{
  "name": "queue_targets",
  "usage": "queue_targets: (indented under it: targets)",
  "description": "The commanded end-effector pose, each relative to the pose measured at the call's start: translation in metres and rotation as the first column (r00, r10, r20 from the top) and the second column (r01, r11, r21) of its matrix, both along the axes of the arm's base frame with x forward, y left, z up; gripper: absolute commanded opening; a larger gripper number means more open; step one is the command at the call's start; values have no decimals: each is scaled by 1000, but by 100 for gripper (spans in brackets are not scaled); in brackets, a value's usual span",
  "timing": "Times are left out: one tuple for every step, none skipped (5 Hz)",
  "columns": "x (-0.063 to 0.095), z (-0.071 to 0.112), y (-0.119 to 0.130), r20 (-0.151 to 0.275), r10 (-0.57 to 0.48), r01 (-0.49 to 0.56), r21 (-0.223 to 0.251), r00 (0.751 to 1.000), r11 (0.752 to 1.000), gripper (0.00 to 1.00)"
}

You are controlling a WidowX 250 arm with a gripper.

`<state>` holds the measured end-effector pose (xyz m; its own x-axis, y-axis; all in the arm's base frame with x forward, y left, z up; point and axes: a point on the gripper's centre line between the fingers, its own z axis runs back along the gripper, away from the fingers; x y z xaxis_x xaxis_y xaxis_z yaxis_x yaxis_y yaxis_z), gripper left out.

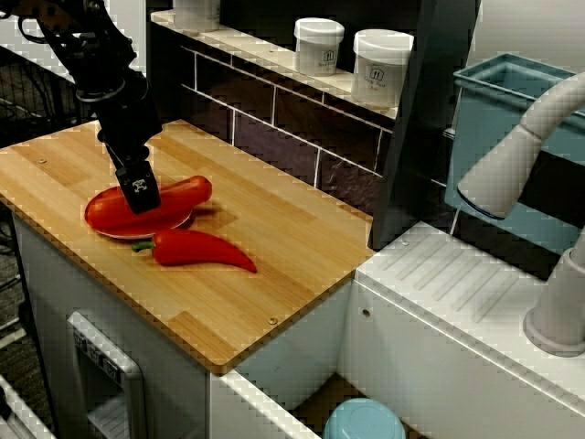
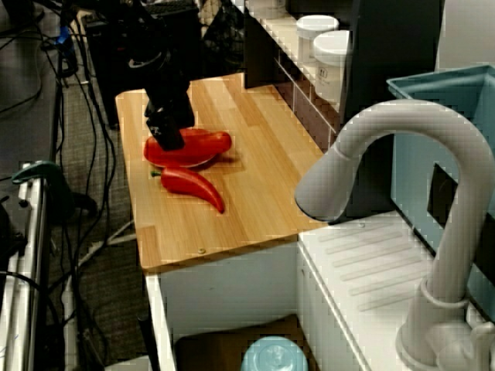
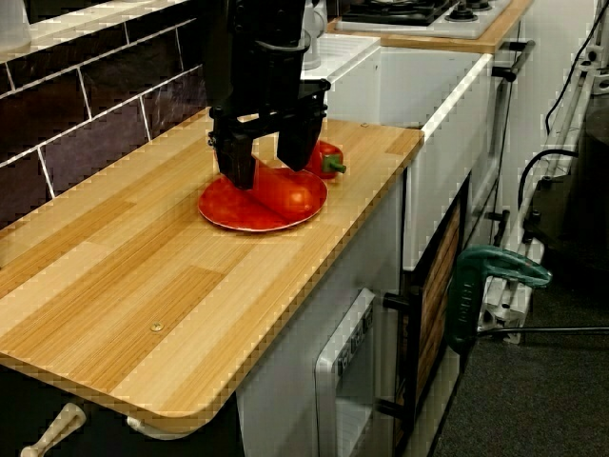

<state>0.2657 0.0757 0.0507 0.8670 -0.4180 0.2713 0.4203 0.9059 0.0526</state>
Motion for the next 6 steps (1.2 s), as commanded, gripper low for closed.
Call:
queue_targets:
  targets:
    - [-16, -9, 12, 20, 10, -11, 45, 1000, 999, 100]
    - [-15, -19, 11, 7, 15, -15, 53, 1000, 998, 100]
    - [-14, -23, 13, -4, 35, -35, 49, 999, 998, 0]
    - [-13, -19, 16, -12, 46, -45, 39, 999, 998, 0]
    - [-11, -10, 20, -11, 57, -57, 21, 998, 998, 0]
    - [-10, 5, 23, -6, 57, -57, 6, 998, 998, 0]
